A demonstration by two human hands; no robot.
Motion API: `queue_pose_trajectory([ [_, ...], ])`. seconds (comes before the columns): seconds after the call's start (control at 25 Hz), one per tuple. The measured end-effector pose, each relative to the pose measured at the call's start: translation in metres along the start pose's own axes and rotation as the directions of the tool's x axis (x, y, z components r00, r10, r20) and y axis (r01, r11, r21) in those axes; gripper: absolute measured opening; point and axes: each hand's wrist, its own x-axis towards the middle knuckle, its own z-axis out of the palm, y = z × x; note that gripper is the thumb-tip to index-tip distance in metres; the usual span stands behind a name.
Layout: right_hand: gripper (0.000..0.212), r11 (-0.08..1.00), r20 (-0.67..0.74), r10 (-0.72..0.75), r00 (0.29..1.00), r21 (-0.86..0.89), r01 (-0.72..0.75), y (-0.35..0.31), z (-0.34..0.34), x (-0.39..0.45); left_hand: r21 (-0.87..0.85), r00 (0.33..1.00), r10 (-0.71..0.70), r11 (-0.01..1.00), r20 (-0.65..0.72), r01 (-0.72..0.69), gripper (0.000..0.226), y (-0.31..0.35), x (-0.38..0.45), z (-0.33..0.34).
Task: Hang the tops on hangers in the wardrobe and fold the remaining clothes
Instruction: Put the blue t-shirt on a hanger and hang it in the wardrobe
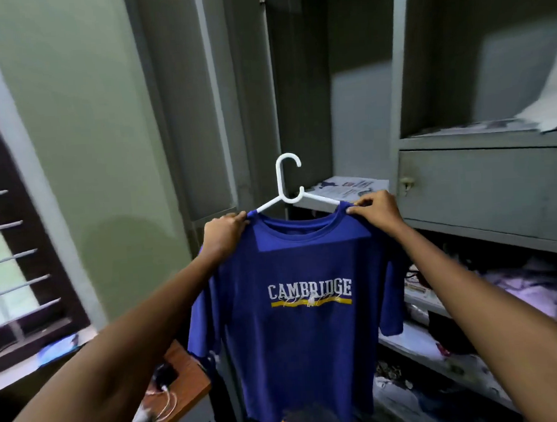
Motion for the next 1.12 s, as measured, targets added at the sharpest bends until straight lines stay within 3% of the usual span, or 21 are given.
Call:
queue_pose_trajectory([
  [0.2, 0.018, 0.988, -0.108, 0.056, 0.993, -0.139, -0.071, 0.024, -0.026, 0.041, -0.170, 0.974, 0.201, 0.961, -0.106, -0.217, 0.029, 0.016, 0.107, 0.061],
  [0.4, 0.013, 0.955, -0.110, 0.233, 0.966, -0.164, -0.248, 0.019, -0.097, 0.045, -0.331, 0.917, 0.329, 0.859, -0.225, -0.390, 0.026, 0.063, 0.184, 0.096],
  [0.56, 0.011, 0.934, -0.259, 0.249, 0.933, -0.191, -0.302, -0.006, -0.141, 0.022, -0.486, 0.891, 0.373, 0.747, -0.258, -0.454, 0.040, 0.118, 0.234, 0.099],
  [0.76, 0.014, 0.917, -0.540, 0.066, 0.839, -0.299, -0.264, -0.046, -0.179, -0.001, -0.658, 0.874, 0.408, 0.586, -0.265, -0.473, 0.029, 0.189, 0.269, 0.072],
  [0.92, 0.015, 0.855, -0.659, -0.058, 0.750, -0.420, -0.303, -0.085, -0.209, -0.006, -0.781, 0.861, 0.446, 0.436, -0.244, -0.447, 0.032, 0.239, 0.292, 0.048],
  [1.12, 0.027, 0.641, -0.758, -0.259, 0.599, -0.599, -0.480, -0.133, -0.234, 0.001, -0.750, 0.823, 0.518, 0.443, -0.233, -0.491, 0.055, 0.272, 0.317, 0.028],
])
